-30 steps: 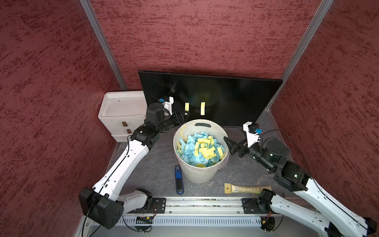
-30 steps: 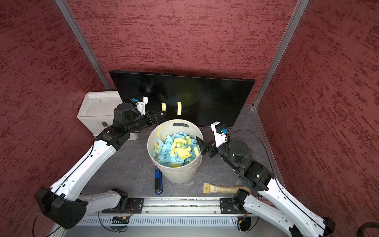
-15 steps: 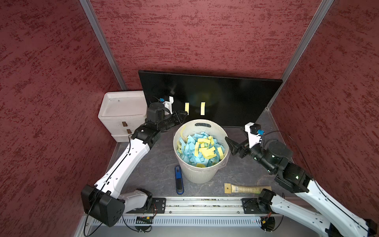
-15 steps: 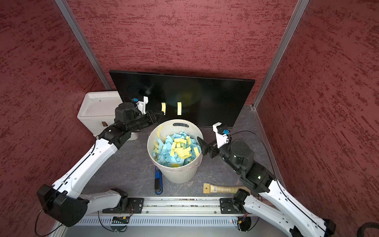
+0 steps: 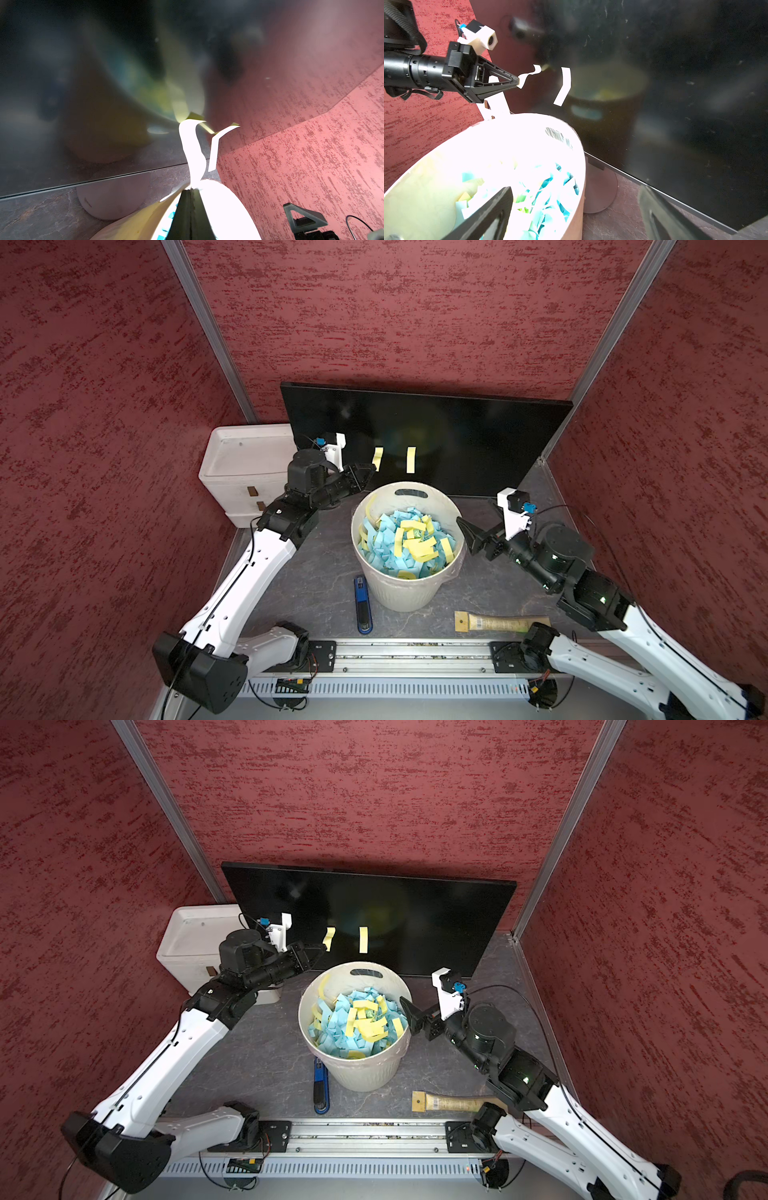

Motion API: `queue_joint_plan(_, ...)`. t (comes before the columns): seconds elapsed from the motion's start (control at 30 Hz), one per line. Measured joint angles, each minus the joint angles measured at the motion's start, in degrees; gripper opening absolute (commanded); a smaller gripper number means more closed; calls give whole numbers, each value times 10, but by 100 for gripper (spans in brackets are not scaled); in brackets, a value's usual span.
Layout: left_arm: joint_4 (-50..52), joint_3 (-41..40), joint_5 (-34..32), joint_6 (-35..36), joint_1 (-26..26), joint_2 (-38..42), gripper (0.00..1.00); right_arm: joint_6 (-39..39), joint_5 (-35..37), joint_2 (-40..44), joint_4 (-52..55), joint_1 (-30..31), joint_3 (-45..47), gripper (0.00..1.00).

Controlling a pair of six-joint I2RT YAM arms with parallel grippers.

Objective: Remove the sticky note from the monitor
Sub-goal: Tear off the sticky note from the monitor.

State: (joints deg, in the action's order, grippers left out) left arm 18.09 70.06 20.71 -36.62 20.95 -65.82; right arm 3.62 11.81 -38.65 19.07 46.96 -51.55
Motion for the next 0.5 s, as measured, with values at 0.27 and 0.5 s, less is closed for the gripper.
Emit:
queue_joint_plan(0.27, 6, -16, 2, -4, 12, 32, 0, 7, 0, 2, -7, 0, 8, 99)
queue_joint_plan(0.5, 26, -18, 0, -1, 38, 46, 0, 12, 0, 2, -13, 0, 10, 98)
